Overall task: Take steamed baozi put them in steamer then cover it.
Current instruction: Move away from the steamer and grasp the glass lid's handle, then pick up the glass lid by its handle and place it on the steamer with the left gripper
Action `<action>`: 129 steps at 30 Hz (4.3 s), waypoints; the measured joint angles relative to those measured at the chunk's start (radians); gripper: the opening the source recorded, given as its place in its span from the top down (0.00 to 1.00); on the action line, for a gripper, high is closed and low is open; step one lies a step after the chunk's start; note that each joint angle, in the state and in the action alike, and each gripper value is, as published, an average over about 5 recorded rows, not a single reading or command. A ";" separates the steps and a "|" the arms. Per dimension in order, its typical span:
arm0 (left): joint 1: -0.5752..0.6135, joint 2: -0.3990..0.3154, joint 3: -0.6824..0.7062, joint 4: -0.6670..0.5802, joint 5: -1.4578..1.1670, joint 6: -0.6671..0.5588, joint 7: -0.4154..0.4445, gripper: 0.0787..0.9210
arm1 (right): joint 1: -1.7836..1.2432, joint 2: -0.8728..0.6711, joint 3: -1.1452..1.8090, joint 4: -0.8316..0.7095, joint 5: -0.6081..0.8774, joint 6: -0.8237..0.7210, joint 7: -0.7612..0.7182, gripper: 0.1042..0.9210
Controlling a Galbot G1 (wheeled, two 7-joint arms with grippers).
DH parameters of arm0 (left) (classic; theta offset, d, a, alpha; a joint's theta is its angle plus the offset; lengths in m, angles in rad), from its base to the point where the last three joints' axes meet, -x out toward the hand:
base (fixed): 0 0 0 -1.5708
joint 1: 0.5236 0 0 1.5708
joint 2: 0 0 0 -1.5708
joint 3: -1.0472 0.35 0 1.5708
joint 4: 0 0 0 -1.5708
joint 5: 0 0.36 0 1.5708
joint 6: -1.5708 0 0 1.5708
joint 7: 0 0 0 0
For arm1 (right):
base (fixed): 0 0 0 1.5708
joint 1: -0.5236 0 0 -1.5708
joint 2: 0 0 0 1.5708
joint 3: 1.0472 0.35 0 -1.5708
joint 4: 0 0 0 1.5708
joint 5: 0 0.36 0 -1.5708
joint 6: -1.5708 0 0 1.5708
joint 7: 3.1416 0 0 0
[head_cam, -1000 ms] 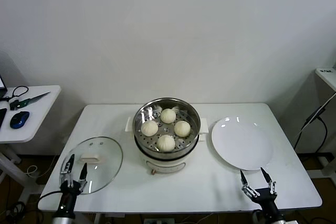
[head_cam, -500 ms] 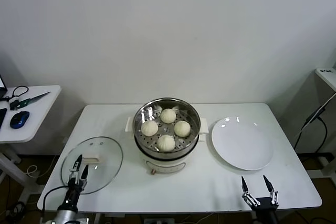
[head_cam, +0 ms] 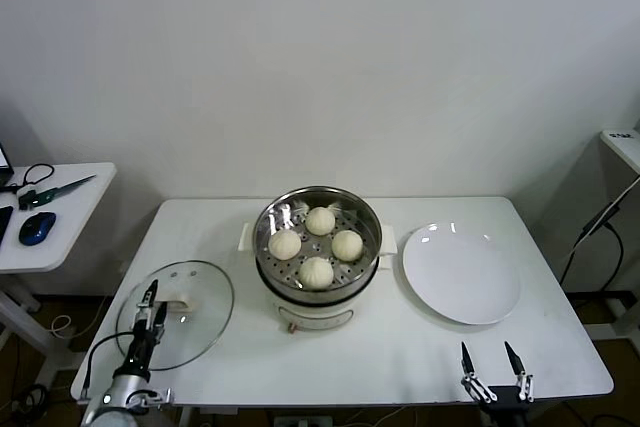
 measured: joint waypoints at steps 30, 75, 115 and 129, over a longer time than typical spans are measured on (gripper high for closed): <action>-0.032 -0.012 0.016 0.025 -0.016 0.007 0.042 0.94 | -0.016 0.024 -0.016 0.042 -0.038 0.015 -0.003 0.12; -0.226 0.022 0.560 -0.712 -0.068 0.658 0.665 0.94 | 0.006 -0.026 -0.044 0.022 -0.084 -0.042 0.022 0.12; -0.353 -0.200 0.753 -0.392 0.154 0.689 0.622 0.94 | -0.011 -0.027 -0.030 0.028 -0.056 0.003 0.031 0.12; -0.344 -0.184 0.750 -0.389 0.145 0.680 0.613 0.94 | -0.006 -0.023 -0.034 0.017 -0.058 0.006 0.031 0.12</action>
